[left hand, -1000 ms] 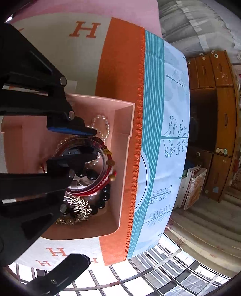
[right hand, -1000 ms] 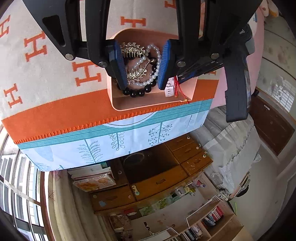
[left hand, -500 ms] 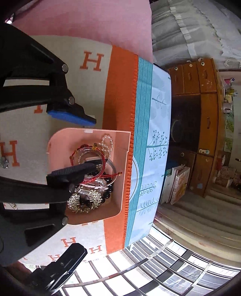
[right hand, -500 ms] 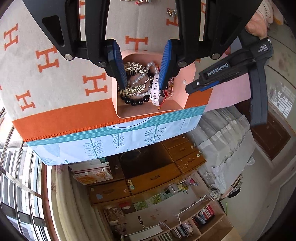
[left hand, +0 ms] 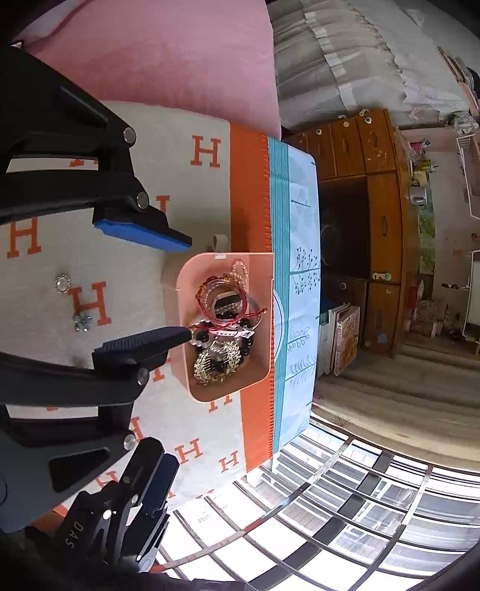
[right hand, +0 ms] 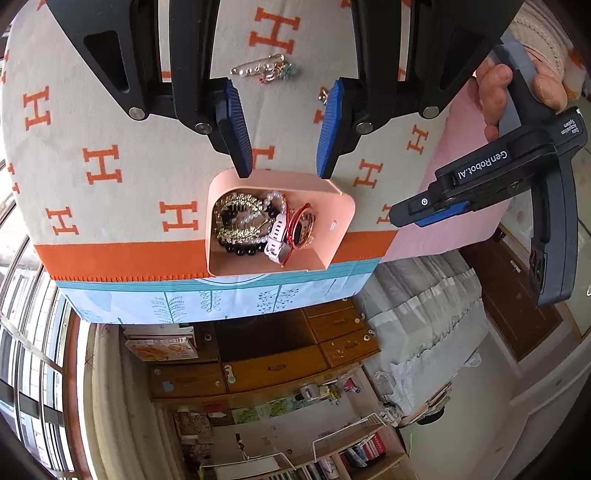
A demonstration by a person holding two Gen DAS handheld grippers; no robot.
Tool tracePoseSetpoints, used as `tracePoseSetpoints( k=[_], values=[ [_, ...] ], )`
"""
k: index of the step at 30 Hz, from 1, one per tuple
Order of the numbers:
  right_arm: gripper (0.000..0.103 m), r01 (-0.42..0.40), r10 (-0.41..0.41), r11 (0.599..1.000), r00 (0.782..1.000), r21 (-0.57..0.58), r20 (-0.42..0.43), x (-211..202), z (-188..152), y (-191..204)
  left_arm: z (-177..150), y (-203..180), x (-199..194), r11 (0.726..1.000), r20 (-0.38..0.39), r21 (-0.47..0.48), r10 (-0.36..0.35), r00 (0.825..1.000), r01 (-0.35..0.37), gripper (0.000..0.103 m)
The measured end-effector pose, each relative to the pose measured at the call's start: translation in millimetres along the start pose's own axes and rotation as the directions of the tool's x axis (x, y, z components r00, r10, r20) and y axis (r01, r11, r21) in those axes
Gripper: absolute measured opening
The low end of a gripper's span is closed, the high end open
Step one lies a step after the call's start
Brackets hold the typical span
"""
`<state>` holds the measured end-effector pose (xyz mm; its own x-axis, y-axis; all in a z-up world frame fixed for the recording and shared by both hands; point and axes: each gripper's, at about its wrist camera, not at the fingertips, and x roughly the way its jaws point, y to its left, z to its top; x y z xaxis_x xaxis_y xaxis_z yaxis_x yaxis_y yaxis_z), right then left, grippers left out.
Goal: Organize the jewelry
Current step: 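Lift both open tools away from the pink tray, then lower the right tool onto the pearl-beaded safety pin and close it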
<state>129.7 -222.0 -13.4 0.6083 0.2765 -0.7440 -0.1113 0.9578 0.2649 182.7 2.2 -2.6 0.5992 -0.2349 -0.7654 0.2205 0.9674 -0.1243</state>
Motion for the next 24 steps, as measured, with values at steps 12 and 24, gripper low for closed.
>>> tracePoseSetpoints(
  k=[12,24],
  values=[
    [0.037,0.003,-0.002,1.0,0.999,0.022,-0.04,-8.3,-45.0,-13.3,-61.5,-24.6,-13.3,0.997,-0.011,0.07,-0.018,1.0,0.018,0.04],
    [0.037,0.041,-0.029,0.992,0.994,0.119,-0.105,19.8,-76.0,-71.6,-114.2,-51.1,43.9,0.987,-0.163,0.093,-0.116,0.98,0.132,0.04]
  ],
)
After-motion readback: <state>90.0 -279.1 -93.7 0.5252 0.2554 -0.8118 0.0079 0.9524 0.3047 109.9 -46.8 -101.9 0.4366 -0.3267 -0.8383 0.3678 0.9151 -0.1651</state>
